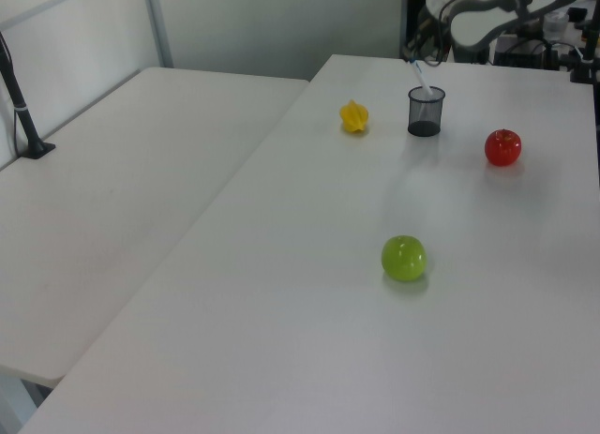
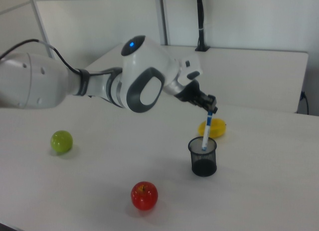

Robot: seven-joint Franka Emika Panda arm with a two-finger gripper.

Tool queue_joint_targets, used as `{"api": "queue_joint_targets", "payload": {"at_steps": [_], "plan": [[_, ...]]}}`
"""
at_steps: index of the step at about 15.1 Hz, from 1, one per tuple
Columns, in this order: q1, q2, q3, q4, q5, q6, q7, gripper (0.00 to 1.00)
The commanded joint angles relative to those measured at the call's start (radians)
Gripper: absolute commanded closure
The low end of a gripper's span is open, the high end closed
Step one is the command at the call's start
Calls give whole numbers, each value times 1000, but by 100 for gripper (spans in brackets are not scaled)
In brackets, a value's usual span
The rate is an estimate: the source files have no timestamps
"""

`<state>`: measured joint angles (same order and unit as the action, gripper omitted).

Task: Take marker pen
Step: 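Lower the gripper and close it on the blue-capped marker, then lift the marker up out of the pen cup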

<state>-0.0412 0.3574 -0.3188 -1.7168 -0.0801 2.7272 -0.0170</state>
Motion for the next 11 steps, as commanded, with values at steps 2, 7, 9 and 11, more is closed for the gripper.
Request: {"api": "queue_joint_targets", "payload": {"at_steps": [2, 7, 9, 11], "plan": [[10, -153, -2, -34, 13, -43, 2, 100], [76, -190, 20, -29, 17, -98, 75, 100], [80, -187, 93, -11, 17, -156, 112, 100], [81, -187, 144, -9, 17, -193, 140, 100]]}}
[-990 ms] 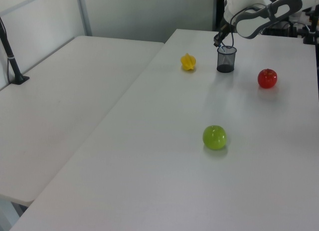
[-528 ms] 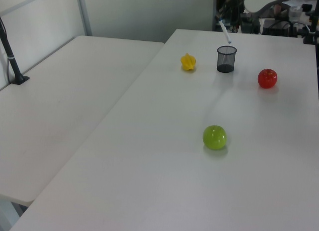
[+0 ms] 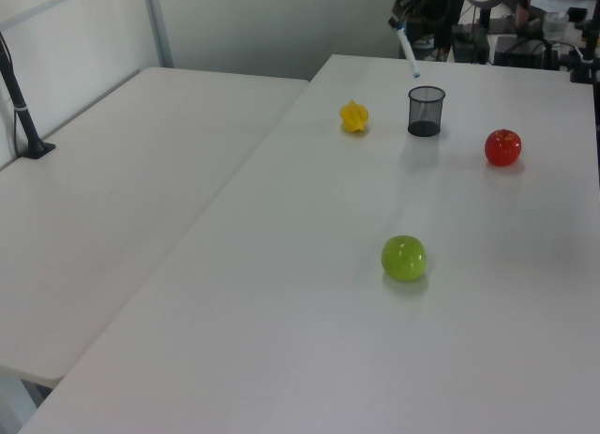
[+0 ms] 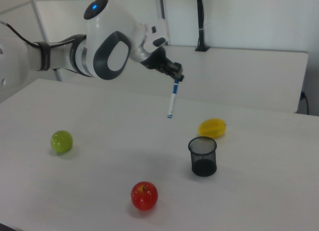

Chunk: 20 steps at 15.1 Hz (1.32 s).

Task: Take marker pen
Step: 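Lift the marker up out of the pen cup, then carry the marker toward the green apple and lower it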

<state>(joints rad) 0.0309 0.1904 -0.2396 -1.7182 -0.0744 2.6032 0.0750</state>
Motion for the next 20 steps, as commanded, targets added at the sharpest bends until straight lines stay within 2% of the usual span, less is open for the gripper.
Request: {"api": "queue_joint_targets", "payload": {"at_steps": [1, 5, 9, 13, 17, 20], "plan": [[9, -20, 95, -8, 11, -87, 64, 100], [6, 1, 207, -8, 11, -153, 85, 100], [9, 55, 290, -14, 13, -153, 86, 100], [26, 107, 345, -14, 97, -152, 118, 100], [33, 184, 372, -11, 137, -140, 121, 100], [47, 227, 394, -9, 137, -129, 120, 100]]}}
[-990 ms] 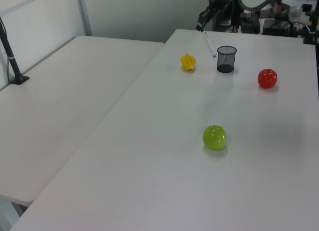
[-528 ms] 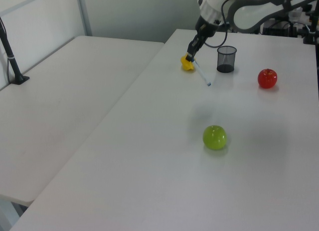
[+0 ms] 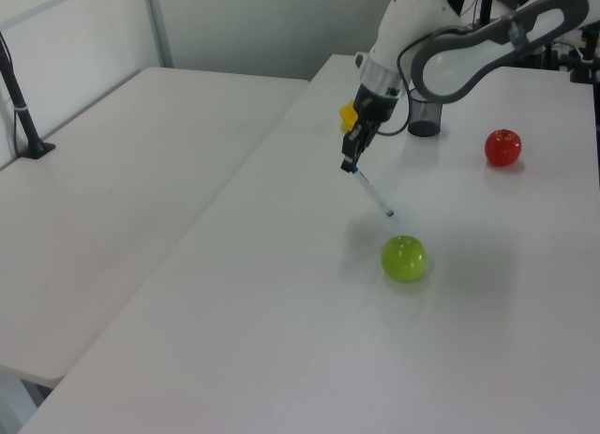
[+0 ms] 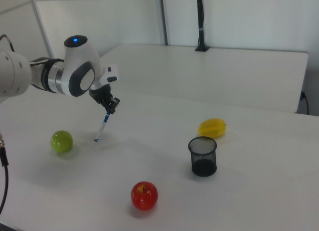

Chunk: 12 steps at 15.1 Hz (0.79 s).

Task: Take marker pen
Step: 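Carry the marker toward the green apple and lower it, then open the gripper to release the marker onto the table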

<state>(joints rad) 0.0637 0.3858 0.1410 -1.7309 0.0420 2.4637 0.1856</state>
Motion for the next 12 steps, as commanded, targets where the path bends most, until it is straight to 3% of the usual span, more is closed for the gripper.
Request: {"api": "queue_joint_targets", "payload": {"at_steps": [1, 3, 5, 7, 9, 10, 12], "plan": [[16, 41, 14, 5, 18, 17, 5, 100], [19, 51, 15, 5, 18, 35, 0, 100], [21, 53, 16, 4, 13, 60, -1, 90], [21, 53, 16, 4, 13, 64, -3, 40], [22, 53, 16, 4, 12, 64, -3, 7], [24, 51, 16, 4, 9, 63, -5, 0], [28, 26, 16, 1, 12, 51, 6, 0]]}}
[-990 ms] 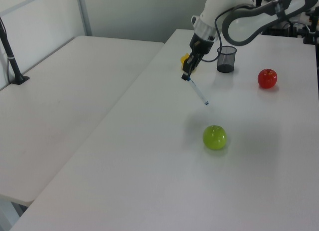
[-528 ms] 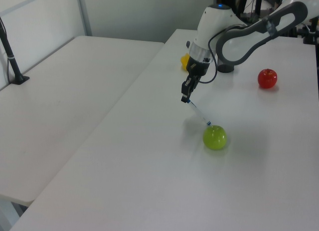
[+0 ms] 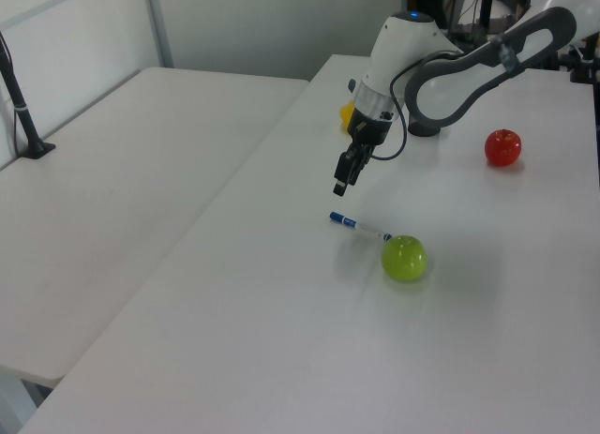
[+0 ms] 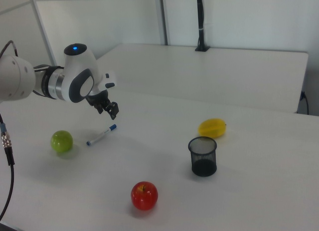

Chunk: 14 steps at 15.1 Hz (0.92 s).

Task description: Take marker pen

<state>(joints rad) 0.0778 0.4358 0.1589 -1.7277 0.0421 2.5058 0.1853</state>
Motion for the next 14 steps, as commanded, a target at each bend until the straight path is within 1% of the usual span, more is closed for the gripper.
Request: {"api": "queue_joint_targets", "payload": {"at_steps": [1, 3, 5, 8, 10, 11, 14], "plan": [[13, -51, -1, -6, 15, 5, 9, 0], [10, -78, -1, 0, 16, -53, 8, 0], [7, -129, -1, 0, 16, -117, 10, 0], [4, -210, -1, 4, 16, -273, 10, 0], [-1, -285, -1, 2, 18, -424, 13, 0], [-10, -342, -1, 2, 18, -532, 14, 0], [-39, -451, -4, 3, 18, -749, 14, 0]]}}
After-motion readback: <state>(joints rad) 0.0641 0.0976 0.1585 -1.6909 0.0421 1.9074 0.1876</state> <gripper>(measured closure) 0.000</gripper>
